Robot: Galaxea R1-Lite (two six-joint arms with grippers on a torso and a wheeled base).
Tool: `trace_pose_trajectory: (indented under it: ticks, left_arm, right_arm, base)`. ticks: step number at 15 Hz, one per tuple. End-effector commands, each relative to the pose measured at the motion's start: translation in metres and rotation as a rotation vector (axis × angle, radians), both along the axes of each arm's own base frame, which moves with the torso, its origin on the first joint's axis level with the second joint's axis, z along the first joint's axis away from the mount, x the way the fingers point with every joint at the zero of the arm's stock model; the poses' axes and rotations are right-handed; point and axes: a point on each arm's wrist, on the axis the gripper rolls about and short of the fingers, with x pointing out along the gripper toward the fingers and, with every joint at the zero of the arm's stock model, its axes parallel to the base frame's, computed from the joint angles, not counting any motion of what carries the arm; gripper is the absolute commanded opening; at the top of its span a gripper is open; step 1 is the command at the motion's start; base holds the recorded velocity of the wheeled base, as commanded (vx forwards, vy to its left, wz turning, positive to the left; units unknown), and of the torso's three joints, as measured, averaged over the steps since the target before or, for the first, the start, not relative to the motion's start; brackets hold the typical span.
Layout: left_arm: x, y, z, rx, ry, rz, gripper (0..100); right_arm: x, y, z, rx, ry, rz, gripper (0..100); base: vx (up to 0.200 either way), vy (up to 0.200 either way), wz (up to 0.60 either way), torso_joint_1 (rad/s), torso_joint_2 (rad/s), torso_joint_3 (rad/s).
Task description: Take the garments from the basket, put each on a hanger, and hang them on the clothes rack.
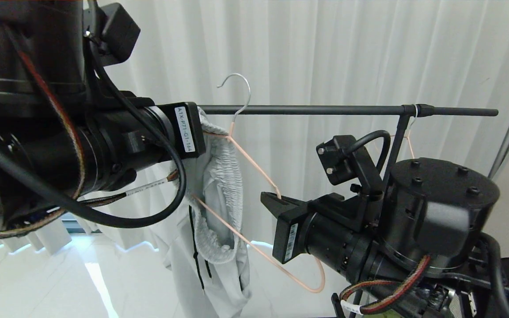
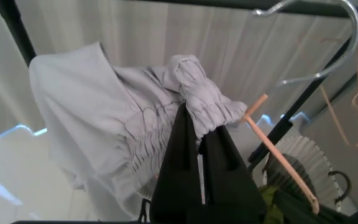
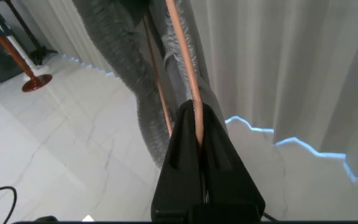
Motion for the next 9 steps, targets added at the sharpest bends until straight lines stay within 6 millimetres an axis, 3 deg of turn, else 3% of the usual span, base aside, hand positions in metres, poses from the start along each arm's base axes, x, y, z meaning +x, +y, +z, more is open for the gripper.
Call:
trace_pose_trajectory:
  ticks: [1, 9]
  left_arm:
    - [-0.009, -0.006, 0.013, -0.04, -0.032, -0.046, 0]
    - [-0.009, -0.008, -0.002, 0.007, 0.003, -0.043, 0]
  right_arm:
    - [-0.003, -0.002, 0.004, 0.006, -0.012, 0.006, 0]
    - [-0.005, -0.006, 0.017, 0.076, -0.07, 0.027, 0]
  base:
    - [0.0, 0.0, 0.0, 0.0, 0.0, 0.0]
    - [0.0, 0.0, 0.0, 0.0, 0.0, 0.0]
